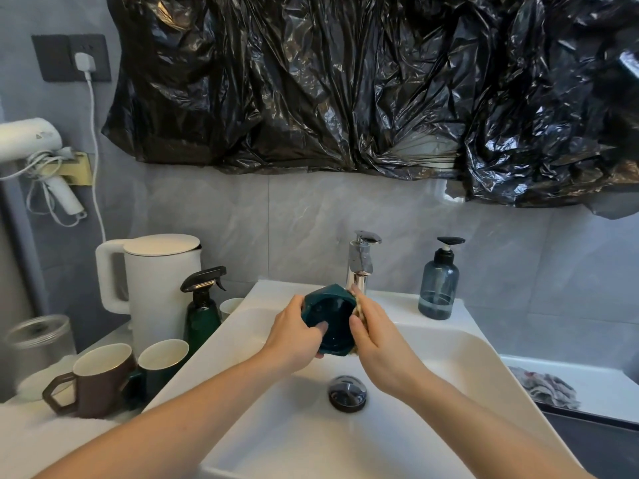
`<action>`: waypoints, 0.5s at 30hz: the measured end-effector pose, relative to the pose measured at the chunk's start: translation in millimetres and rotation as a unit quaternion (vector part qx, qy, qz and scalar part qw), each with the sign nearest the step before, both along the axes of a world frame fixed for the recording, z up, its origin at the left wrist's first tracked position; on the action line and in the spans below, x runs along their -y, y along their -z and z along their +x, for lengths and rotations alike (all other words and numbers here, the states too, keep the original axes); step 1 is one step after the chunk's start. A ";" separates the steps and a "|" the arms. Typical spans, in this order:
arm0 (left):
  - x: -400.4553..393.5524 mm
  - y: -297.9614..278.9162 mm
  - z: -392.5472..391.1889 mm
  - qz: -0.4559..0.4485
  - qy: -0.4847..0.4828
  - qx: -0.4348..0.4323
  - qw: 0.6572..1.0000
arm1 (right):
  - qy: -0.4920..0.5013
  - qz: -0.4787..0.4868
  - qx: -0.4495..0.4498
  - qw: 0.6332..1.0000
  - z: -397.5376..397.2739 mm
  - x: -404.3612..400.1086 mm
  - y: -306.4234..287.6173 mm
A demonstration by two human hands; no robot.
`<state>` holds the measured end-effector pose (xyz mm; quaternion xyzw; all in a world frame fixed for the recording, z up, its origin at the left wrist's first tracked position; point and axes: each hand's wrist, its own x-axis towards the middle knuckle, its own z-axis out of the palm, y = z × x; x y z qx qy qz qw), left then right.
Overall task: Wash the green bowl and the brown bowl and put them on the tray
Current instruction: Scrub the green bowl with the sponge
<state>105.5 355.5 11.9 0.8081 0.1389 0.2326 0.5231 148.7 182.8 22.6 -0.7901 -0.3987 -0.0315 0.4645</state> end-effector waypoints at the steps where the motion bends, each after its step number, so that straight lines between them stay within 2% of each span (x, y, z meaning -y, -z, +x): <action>1: 0.2 1.4 0.3 0.016 0.011 -0.006 1.000 | 0.005 -0.001 0.023 1.000 -2.4 -0.5 -1.9; 4: 3.5 5.5 0.3 0.057 0.024 -0.019 0.998 | -0.002 -0.008 0.072 0.997 -0.7 -2.1 -1.3; 10: 1.7 -1.8 -0.9 -0.015 -0.004 0.020 1.000 | -0.028 0.021 -0.076 0.996 7.5 3.0 5.7; 15: 5.8 2.1 -3.8 0.000 0.052 0.001 0.999 | 0.002 0.031 0.024 0.999 3.7 0.2 2.4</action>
